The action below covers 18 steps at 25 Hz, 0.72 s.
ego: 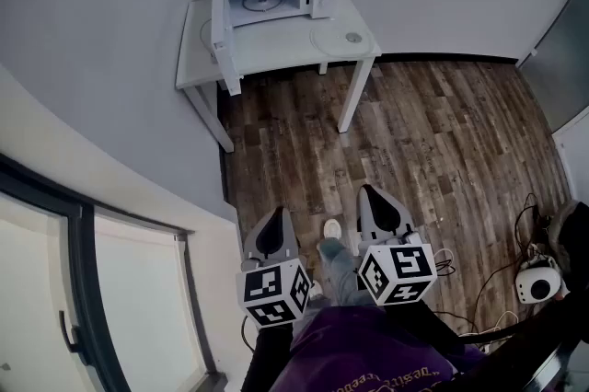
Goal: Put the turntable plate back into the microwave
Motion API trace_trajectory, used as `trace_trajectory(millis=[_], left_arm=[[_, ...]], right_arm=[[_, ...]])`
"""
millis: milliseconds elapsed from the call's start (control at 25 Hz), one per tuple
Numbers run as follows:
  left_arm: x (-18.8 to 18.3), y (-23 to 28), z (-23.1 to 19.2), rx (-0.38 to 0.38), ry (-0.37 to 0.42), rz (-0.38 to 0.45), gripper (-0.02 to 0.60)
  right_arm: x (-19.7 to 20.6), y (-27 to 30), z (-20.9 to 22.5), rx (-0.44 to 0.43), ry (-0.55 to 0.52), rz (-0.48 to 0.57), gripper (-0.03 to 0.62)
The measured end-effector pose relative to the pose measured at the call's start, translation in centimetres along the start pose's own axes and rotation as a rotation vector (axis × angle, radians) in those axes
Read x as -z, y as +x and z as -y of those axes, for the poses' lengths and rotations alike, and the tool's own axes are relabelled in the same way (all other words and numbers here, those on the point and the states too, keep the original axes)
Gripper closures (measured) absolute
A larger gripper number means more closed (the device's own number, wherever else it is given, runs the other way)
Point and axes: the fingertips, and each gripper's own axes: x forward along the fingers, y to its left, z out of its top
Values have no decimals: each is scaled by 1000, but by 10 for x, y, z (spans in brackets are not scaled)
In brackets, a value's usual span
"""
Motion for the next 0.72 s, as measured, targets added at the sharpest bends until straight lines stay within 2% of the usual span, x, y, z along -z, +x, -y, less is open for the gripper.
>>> trace_trajectory(millis=[240,480,720], left_arm=[[-18,57,-14,-32,5,3,578],[-59,136,-13,-24,44,-1,578],[-96,215,-8,-41,56,7,578]], right_arm=[[-12,63,21,-18,8,3,586],[-41,139,58,-46,4,6,586],[-74,216,88,-137,2,17,588]])
